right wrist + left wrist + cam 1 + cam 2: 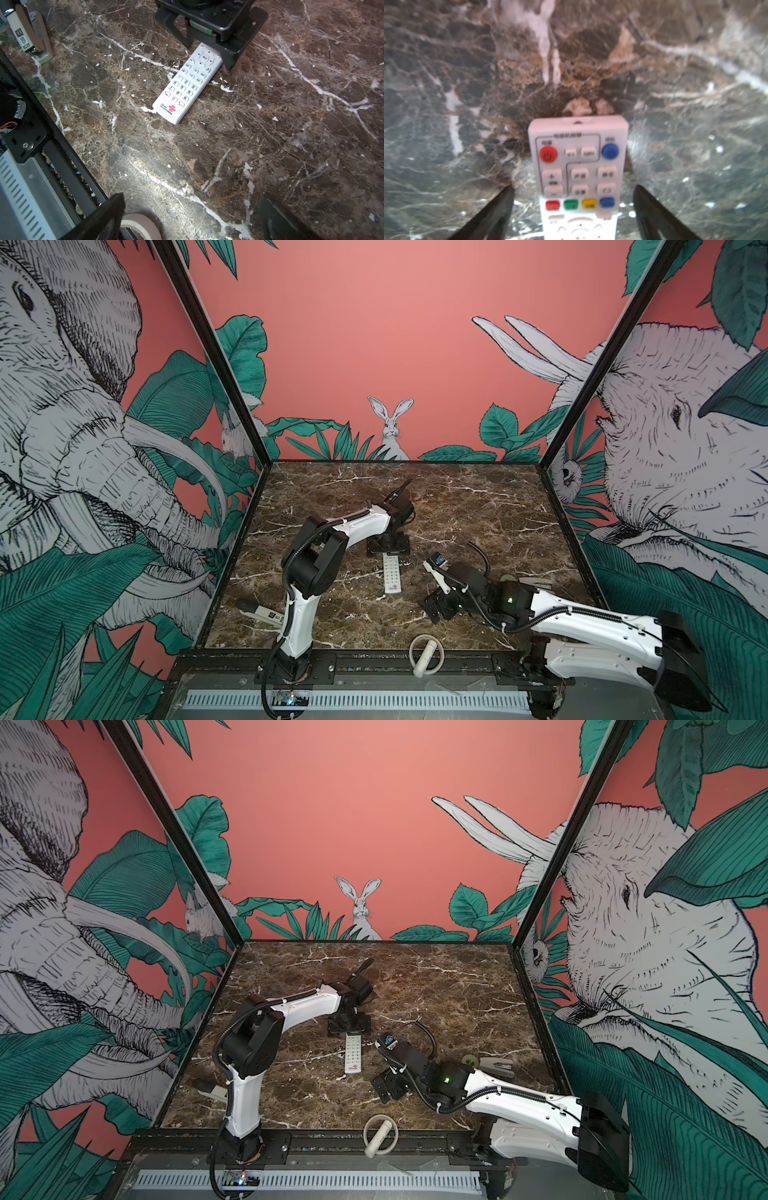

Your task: Load the batteries into the remote control

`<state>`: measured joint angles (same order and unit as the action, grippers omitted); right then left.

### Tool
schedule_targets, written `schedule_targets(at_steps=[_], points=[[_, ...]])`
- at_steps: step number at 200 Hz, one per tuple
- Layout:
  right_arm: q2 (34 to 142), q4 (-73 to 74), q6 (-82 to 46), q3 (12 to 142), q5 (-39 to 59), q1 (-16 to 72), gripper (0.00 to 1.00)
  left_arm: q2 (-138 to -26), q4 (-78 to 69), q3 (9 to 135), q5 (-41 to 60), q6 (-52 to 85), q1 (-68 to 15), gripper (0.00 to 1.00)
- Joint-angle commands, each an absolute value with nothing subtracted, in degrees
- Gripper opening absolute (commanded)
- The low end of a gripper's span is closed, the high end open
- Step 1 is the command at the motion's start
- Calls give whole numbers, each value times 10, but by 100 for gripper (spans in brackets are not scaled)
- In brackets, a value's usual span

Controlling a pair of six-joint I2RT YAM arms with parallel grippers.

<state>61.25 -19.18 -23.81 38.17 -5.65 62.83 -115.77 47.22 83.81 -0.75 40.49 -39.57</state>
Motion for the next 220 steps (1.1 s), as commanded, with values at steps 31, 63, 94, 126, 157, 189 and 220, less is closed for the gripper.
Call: schedule_targets(at_steps=[31,63,94,126,157,189,220], points=[[600,-270,-205,420,-160,621,100,-966,435,770,-122,297,-370,99],[593,-291,-164,437,-153,516,100,-880,409,725,-324,202,-352,99],[580,-281,-109,445,-140,389,100,-819,248,621,-451,140,-307,99],[618,-198,-65,434,-164,308,100,-785,9,490,-503,47,-254,99],[687,-62,32,394,-236,273,100,-798,-111,409,-516,19,-199,99],[761,46,77,372,-281,203,100,-793,-250,310,-452,2,-145,99],[773,244,95,291,-192,144,100,-812,-356,267,-405,-28,-131,99]])
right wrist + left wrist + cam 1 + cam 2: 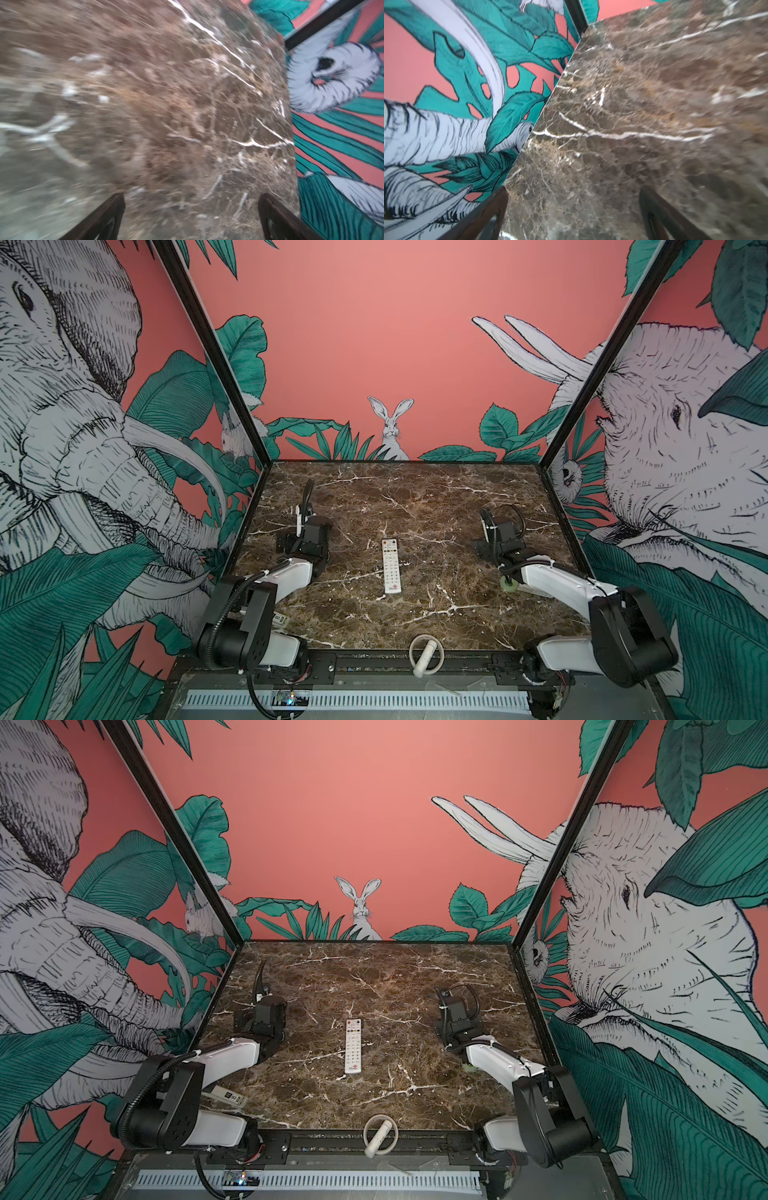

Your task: Load the batteries into the remote control

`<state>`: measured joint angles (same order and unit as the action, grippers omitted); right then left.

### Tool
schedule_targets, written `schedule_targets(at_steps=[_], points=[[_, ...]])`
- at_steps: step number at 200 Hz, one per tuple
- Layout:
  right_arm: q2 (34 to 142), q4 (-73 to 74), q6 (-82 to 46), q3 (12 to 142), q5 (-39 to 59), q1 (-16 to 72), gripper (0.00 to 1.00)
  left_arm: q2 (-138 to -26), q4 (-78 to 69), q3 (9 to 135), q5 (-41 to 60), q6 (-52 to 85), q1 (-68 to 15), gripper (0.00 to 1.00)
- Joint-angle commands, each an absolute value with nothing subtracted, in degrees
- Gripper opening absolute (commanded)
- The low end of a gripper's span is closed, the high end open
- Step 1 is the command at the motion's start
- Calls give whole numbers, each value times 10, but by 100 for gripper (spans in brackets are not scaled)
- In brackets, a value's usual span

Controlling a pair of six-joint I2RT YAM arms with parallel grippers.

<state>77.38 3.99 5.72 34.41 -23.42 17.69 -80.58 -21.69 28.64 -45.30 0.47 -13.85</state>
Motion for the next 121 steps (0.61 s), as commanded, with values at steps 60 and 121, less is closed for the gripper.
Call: schedule_targets(at_steps=[60,121], points=[[843,545,72,192,-158,99,100,-861,-463,251,-322,-48,-97,99],[890,597,42,186,-104,60,100,-861,-449,252,-226,-53,-76,100]])
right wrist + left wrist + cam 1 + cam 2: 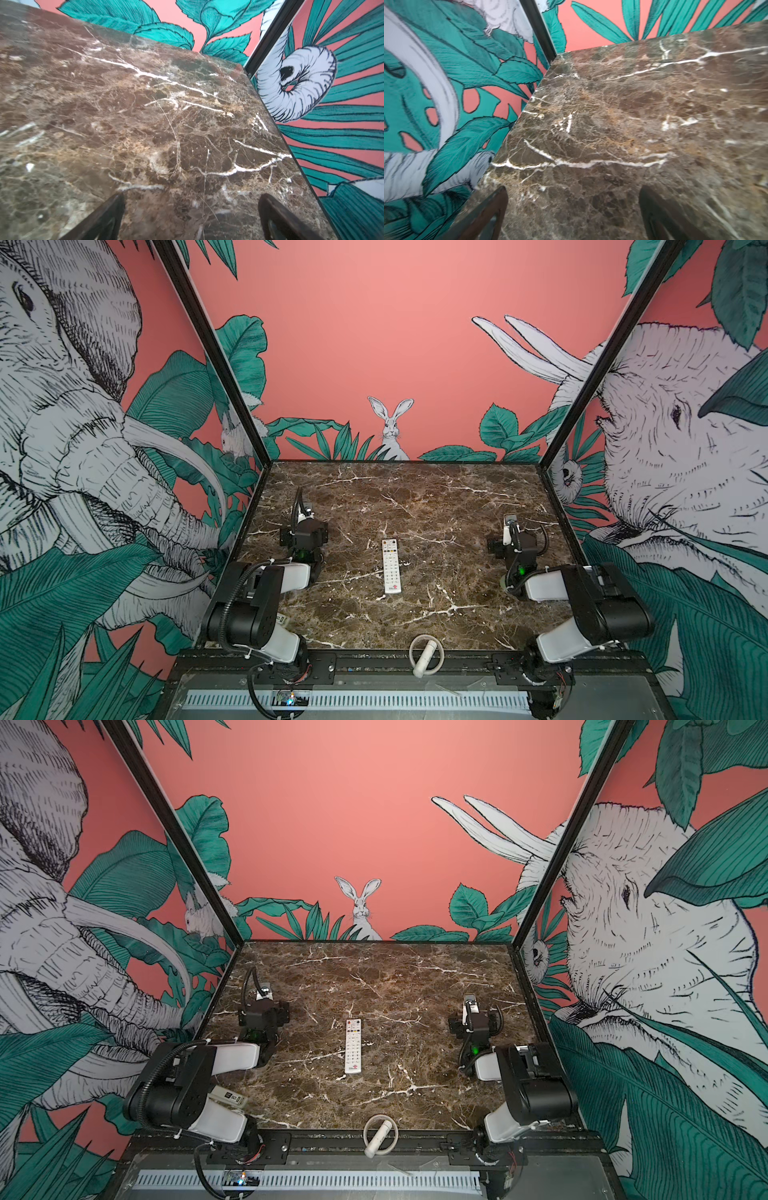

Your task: Load the batteries into the remote control

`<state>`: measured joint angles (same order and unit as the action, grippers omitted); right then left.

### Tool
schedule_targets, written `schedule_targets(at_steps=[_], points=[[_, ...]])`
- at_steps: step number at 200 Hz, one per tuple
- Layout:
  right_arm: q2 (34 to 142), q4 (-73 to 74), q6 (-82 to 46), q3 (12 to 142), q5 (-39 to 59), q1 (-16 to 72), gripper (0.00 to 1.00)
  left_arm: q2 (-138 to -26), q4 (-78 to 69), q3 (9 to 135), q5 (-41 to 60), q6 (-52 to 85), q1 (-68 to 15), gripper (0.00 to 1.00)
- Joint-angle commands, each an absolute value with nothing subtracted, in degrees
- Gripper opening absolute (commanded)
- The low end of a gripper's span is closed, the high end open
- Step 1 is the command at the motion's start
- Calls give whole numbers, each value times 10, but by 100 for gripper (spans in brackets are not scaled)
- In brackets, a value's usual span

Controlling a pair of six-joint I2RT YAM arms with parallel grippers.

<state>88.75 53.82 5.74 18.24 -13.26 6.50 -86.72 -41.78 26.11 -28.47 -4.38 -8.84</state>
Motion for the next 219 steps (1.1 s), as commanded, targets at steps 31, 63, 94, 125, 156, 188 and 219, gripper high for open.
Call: schedule_targets(at_steps=[31,63,94,125,156,188,219], points=[[890,592,39,190,-104,57,100,-871,-480,235,-157,-55,-60,99],[889,597,37,186,-109,57,99,-889,-514,225,-144,-56,-55,100],[889,594,38,188,-109,57,99,-893,-529,222,-148,-58,-54,100],[889,595,37,188,-109,56,99,-887,-519,223,-143,-57,-55,100],[889,595,37,188,-109,57,99,-888,-518,224,-143,-57,-54,100],[889,594,38,188,-109,57,99,-889,-521,224,-144,-58,-55,100],[889,593,38,189,-109,57,99,-889,-522,224,-144,-58,-54,100]])
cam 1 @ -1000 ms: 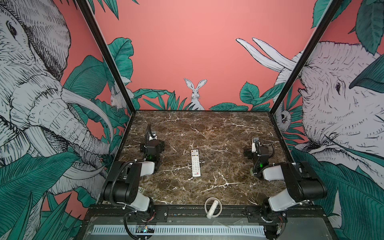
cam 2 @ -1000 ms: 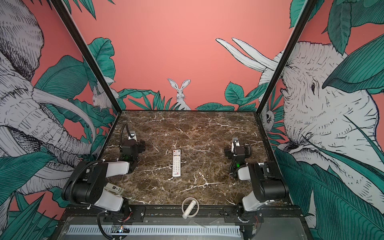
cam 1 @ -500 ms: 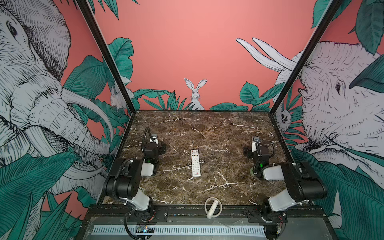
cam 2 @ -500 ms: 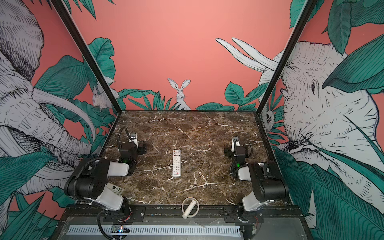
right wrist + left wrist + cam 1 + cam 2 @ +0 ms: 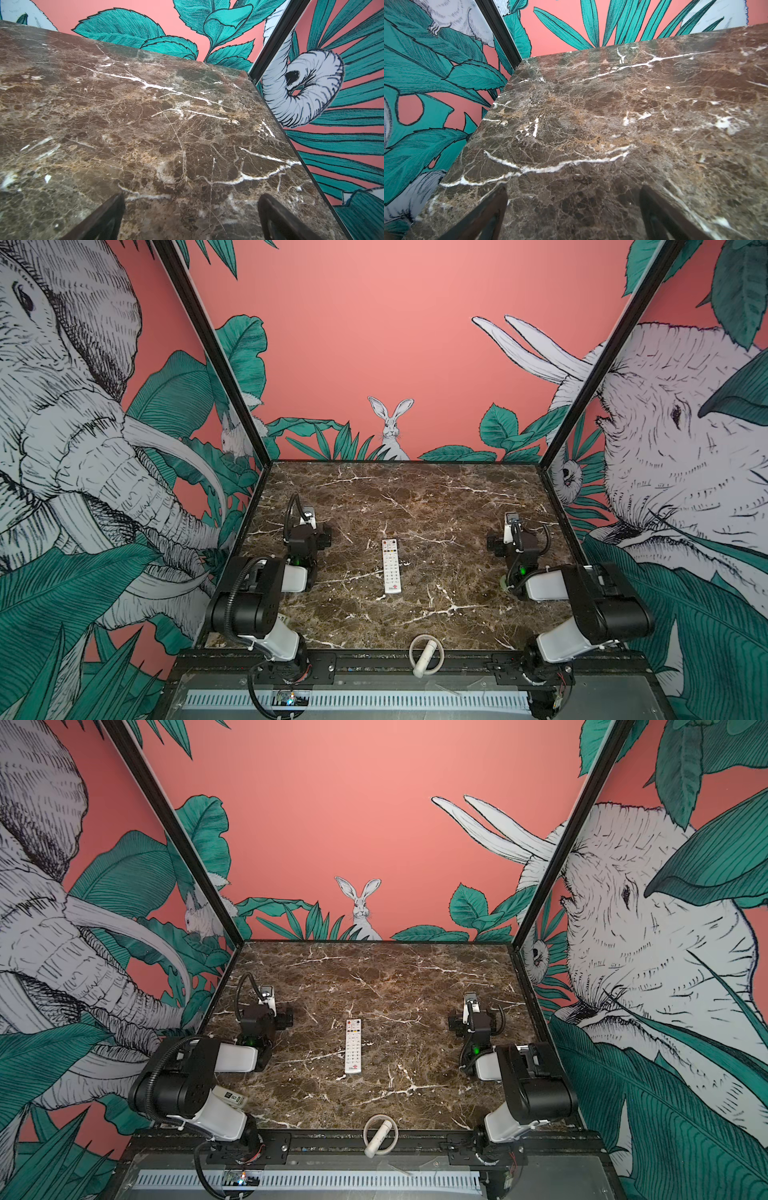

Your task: Load the batteries into the remote control

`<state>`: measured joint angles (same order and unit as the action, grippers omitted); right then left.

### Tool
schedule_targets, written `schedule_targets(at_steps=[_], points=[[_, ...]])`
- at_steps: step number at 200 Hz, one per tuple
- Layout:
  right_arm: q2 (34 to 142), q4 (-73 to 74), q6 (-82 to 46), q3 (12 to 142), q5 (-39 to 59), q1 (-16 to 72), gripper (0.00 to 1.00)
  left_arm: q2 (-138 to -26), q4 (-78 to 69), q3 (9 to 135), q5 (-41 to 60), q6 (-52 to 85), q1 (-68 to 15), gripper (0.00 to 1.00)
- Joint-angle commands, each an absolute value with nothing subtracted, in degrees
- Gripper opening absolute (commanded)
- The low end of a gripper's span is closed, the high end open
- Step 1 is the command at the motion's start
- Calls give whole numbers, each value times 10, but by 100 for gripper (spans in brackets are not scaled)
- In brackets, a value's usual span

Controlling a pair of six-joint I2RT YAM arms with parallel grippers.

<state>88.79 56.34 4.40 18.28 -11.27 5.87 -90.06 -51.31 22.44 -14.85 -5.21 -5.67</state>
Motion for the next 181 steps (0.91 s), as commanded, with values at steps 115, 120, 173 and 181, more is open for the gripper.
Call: schedule_targets(at_steps=[115,120,173,181], points=[[889,602,41,183,-98,57,99,-889,-521,223,-144,-57,-54,100],[889,601,41,183,-98,57,99,-889,-522,224,-145,-58,-54,100],[888,592,40,188,-98,57,99,-889,-522,224,-145,-58,-54,100],[888,592,40,188,-98,57,99,-889,-522,223,-144,-57,-55,100]])
